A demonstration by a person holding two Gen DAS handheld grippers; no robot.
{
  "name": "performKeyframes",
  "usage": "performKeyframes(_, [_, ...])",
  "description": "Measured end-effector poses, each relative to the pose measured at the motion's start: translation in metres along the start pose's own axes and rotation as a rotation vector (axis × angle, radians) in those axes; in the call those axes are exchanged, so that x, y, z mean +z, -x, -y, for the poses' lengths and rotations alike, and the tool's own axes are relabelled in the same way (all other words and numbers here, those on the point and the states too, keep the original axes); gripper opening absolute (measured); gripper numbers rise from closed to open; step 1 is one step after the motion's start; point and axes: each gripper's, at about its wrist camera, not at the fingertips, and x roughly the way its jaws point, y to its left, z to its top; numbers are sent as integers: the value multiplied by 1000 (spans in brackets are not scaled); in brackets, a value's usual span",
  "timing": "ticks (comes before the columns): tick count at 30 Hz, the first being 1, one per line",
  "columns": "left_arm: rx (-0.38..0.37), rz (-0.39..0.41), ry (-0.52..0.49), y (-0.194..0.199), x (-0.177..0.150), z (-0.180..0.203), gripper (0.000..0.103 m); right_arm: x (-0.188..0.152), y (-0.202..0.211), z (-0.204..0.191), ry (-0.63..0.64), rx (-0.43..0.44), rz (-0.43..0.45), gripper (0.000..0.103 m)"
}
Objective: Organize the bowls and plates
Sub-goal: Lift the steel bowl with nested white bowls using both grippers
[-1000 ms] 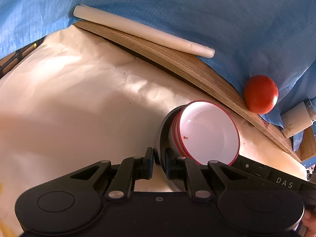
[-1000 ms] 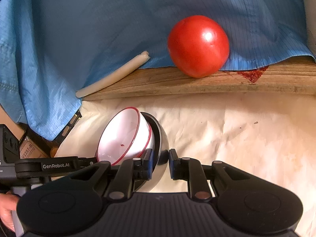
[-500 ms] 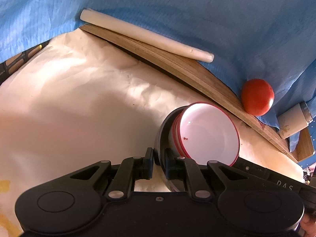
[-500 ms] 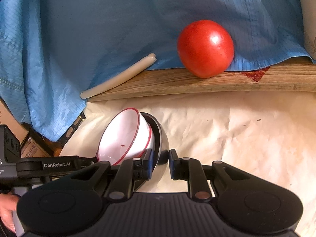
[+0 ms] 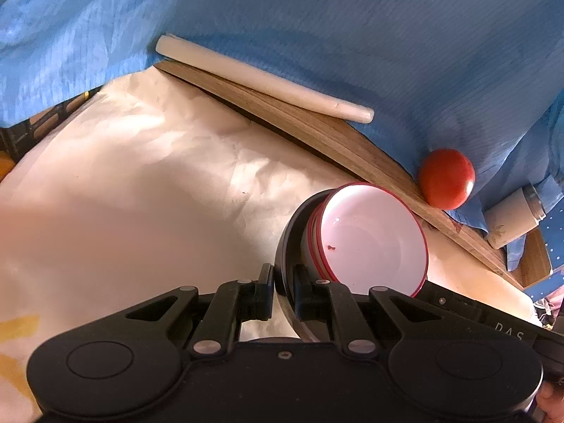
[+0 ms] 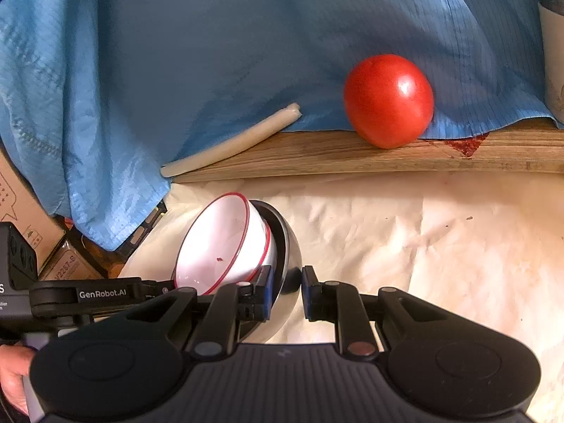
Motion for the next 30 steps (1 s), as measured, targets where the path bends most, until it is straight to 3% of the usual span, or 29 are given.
performKeyframes(30, [-9,37,-2,49,-32,-18,10,-35,26,-37,34,18,11,19])
